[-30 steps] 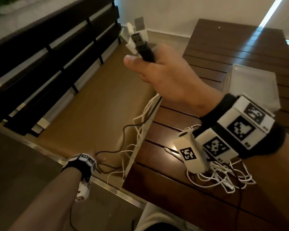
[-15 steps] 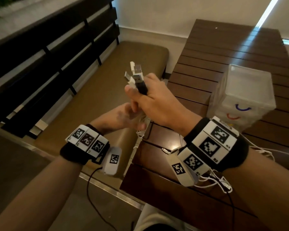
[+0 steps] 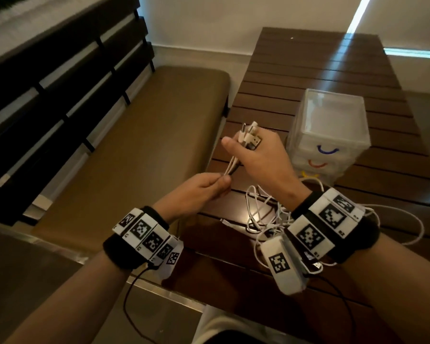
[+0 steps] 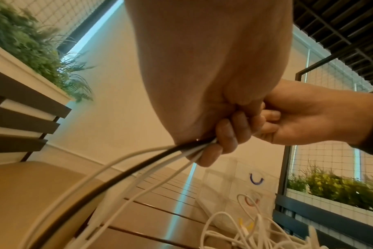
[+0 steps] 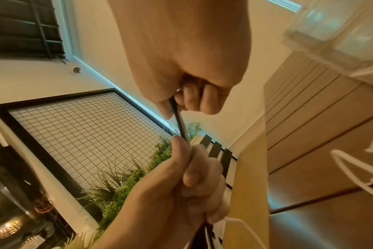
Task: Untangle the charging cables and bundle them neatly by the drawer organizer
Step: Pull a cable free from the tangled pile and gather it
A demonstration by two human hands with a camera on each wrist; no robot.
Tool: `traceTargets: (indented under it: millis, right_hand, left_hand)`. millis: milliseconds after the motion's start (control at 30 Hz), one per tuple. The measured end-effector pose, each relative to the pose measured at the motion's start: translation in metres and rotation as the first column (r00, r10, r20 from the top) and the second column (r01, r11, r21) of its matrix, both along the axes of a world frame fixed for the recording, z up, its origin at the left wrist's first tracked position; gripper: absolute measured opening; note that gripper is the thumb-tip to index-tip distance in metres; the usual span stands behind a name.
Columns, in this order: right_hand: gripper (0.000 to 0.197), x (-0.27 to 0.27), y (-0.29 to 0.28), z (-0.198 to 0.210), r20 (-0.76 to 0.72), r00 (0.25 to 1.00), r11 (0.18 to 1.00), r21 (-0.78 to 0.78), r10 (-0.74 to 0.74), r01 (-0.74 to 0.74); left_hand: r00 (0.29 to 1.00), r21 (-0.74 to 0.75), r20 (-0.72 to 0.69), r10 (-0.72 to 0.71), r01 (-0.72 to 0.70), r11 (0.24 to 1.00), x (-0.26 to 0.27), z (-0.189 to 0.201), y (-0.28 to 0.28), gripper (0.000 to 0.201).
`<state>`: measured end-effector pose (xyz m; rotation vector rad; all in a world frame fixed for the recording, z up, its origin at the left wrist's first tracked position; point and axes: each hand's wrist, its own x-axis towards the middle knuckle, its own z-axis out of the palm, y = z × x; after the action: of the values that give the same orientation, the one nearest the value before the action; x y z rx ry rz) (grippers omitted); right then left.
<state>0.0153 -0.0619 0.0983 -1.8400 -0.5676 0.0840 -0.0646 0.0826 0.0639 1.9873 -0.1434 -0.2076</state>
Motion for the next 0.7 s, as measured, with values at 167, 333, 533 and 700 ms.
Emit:
traceTargets:
  millis: [167, 333, 533, 700]
  right_hand:
    - [0.024, -0.002, -0.026, -0.014, 0.072, 0.992, 0.995, -0.002, -0.101, 0.102]
    - [0.027, -0.011, -0.038, -0.024, 0.116, 0.988, 0.991, -0.077, -0.097, 0.106]
    - [0.023, -0.014, -0.048, -0.032, 0.266, 0.963, 0.974, -0.199, -0.047, 0.103]
    - [0.029, -0.017, -0.056, -0.026, 0.346, 0.938, 0.953, -0.269, -0.037, 0.136]
  left_hand:
    - [0.996, 0.067, -0.059, -0.071, 0.075, 0.995, 0.004, -0.005, -0.019, 0.034]
    - [0.997, 0.173, -0.055, -0.05, 0.059, 0.983, 0.015, 0.001, -0.037, 0.036]
    - [0.987, 0.135, -0.145, 0.072, -0.052, 0.989, 0.029, 0.015, -0.065, 0.018]
    - [0.988, 0.233, -0.074, 0.137, -0.116, 0.965, 0.029, 0.014, -0.072, 0.026]
